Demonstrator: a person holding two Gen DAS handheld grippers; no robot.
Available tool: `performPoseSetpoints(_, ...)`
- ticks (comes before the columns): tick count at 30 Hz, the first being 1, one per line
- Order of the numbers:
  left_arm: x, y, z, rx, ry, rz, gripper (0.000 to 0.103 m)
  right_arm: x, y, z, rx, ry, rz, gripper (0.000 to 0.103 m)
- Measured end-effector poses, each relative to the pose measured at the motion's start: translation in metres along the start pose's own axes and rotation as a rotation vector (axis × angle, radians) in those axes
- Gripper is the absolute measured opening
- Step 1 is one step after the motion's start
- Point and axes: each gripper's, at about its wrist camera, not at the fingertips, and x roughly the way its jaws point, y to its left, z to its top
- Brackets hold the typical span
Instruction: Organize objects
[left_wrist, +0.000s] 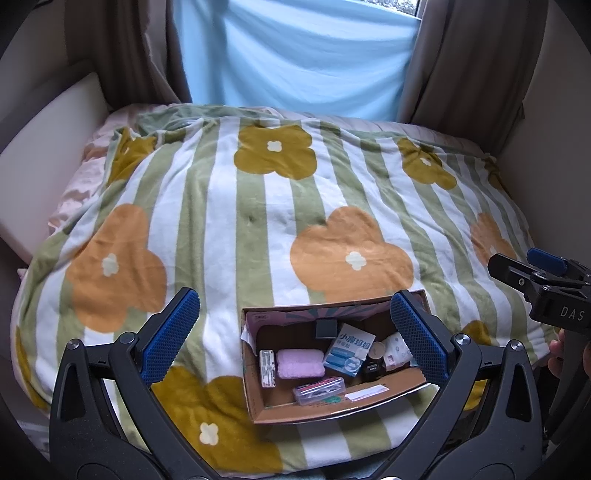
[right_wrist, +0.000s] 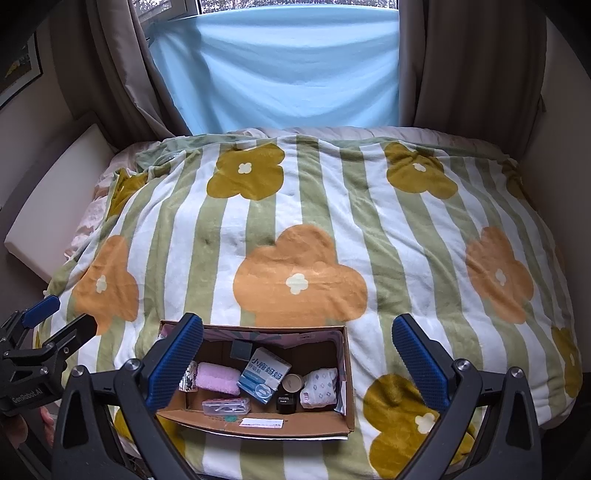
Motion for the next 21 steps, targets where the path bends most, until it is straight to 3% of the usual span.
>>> performPoseSetpoints(11,-0.0077,0.0038,0.0001,-0.003,-0.01,0.035,0.103,-0.0001,0.0006,-0.0011,0.0,-0.002,-0.002,0.102)
performPoseSetpoints(15,-0.0075,-0.0004,0.003,0.002,-0.013,0.163,0.103,0.0002,0.0007,-0.0016,0.0,-0.001,-0.002,0.102)
performPoseSetpoints(21,-0.007,-0.0005,0.0036,-0.008,-0.036,0.118,0.103,0.0001,0.0012,0.0013,-0.006,0.007,-0.003,0.102)
